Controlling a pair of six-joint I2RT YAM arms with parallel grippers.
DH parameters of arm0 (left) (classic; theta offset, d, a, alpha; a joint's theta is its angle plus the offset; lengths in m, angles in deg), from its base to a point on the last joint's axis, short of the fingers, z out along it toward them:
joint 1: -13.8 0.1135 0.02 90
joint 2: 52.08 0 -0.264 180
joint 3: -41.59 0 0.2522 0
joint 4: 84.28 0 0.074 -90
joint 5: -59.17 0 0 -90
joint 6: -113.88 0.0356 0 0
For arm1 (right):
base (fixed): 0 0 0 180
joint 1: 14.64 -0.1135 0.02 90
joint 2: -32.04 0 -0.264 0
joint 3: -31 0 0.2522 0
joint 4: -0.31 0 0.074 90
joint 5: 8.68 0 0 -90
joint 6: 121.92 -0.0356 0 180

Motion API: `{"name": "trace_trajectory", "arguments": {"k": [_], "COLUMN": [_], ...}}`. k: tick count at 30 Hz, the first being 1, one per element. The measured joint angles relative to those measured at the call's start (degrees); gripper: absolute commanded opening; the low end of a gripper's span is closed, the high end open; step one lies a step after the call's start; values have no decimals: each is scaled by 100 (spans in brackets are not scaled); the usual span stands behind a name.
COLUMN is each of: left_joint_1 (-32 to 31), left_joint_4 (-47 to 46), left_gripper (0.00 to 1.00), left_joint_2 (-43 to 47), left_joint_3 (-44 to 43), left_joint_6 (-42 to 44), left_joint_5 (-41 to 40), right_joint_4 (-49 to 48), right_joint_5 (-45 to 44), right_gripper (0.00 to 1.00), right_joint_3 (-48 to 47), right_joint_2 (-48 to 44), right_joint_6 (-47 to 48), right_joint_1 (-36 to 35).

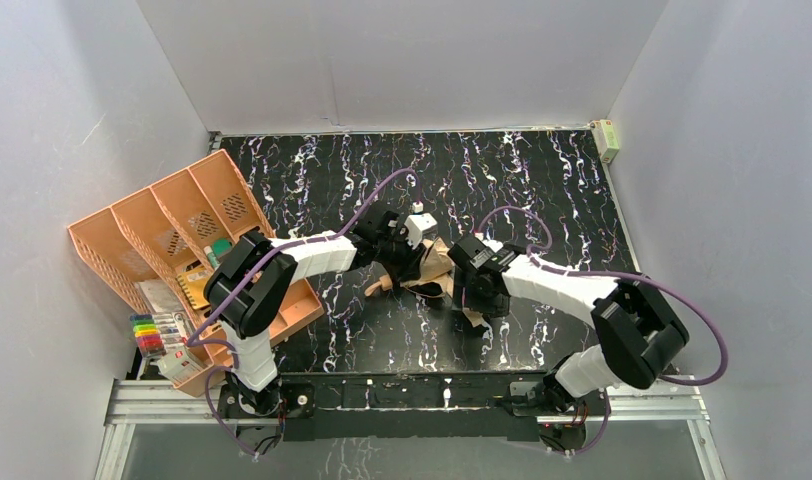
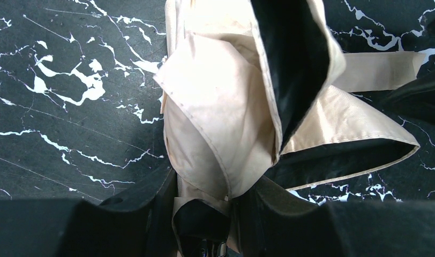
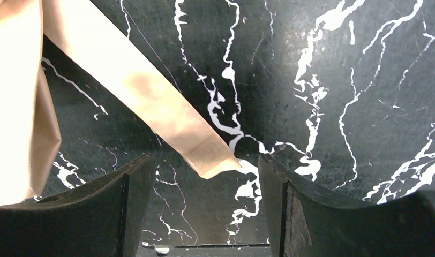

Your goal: Put away the umbrella

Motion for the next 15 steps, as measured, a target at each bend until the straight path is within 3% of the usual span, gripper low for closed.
{"name": "trace_trajectory", "arguments": {"k": [6, 15], "left_joint_1": [0, 0], "left_joint_4": [11, 20], "left_gripper": [0, 0], "left_joint_2": [4, 7], "left_joint_3": [0, 0], "left_joint_6": [26, 44], "left_joint_5": [-4, -7], "right_joint_4": [-79, -70], "right_joint_5": [11, 24], "right_gripper": [67, 41], "right_joint_3": [-90, -103], "right_joint_2": [396, 448], "right_joint_6": [210, 249], "right_joint_1": [22, 42]}}
